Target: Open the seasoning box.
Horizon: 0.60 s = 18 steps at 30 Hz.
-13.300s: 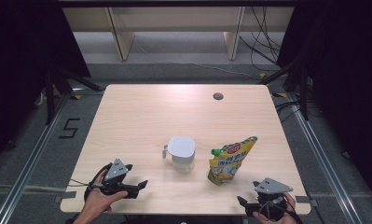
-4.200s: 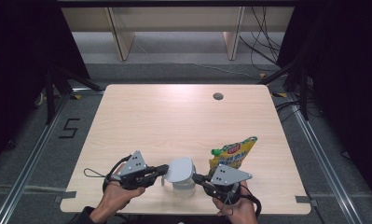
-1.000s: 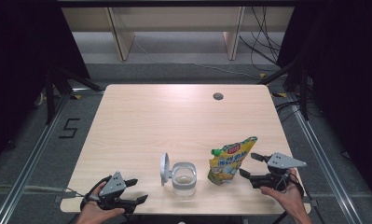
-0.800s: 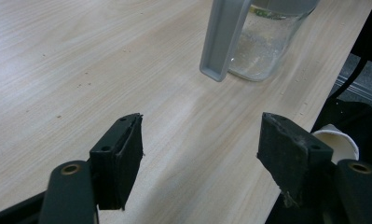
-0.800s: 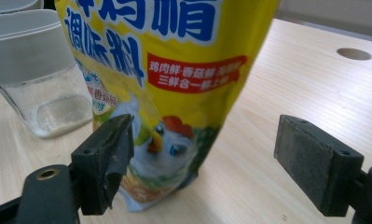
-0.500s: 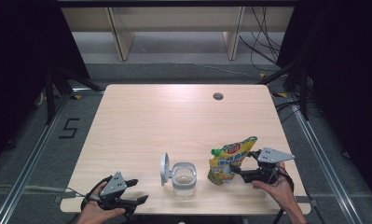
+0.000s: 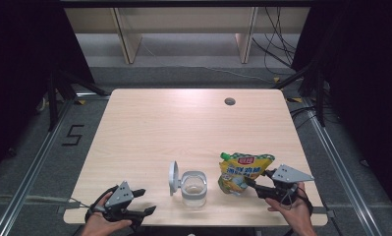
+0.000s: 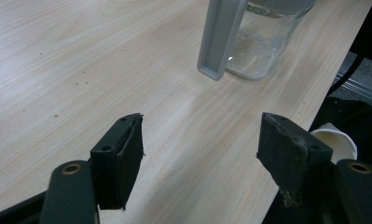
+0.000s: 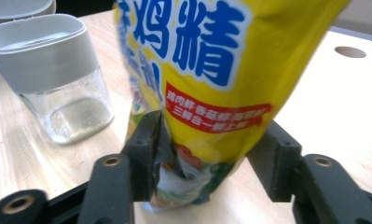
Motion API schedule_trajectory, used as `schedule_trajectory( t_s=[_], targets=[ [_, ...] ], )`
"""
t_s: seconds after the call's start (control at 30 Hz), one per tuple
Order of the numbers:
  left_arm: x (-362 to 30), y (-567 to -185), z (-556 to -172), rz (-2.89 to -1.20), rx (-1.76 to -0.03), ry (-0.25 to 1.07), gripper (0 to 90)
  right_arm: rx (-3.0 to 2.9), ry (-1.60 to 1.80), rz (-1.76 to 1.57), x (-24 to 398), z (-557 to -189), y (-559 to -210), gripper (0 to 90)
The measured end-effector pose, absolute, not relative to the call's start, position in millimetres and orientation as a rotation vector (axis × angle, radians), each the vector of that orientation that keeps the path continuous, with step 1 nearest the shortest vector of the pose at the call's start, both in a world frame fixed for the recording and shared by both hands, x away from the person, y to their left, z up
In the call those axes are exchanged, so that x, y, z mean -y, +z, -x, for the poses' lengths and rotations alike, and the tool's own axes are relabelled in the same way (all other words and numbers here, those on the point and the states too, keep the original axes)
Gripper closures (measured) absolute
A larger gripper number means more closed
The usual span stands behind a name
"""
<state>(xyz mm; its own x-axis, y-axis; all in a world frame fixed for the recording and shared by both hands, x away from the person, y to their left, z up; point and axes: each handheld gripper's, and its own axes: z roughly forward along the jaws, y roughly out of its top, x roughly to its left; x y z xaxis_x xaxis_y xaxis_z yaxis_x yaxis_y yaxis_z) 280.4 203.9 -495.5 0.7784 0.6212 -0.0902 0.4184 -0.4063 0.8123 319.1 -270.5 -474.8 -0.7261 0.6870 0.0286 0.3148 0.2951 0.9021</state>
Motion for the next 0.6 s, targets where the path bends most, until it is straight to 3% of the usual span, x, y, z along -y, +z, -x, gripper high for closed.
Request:
schedule_trajectory(
  t_s=[0.27, 0.43, 0.6],
  targets=[
    [-203.2, -495.6, -280.5, -2.057, -0.777, 0.278, 30.7, -2.158, 1.373, -0.94, 262.7, -295.9, -471.3, 55.2],
    [-202.0, -495.9, -280.3, -2.058, -0.779, 0.267, 30.7, -2.132, 1.44, -0.964, 259.2, -299.3, -477.5, 39.7],
    [-203.1, -495.6, -281.3, -2.075, -0.765, 0.27, 30.6, -2.12, 1.465, -0.873, 255.6, -312.8, -486.5, 39.2]
  ],
)
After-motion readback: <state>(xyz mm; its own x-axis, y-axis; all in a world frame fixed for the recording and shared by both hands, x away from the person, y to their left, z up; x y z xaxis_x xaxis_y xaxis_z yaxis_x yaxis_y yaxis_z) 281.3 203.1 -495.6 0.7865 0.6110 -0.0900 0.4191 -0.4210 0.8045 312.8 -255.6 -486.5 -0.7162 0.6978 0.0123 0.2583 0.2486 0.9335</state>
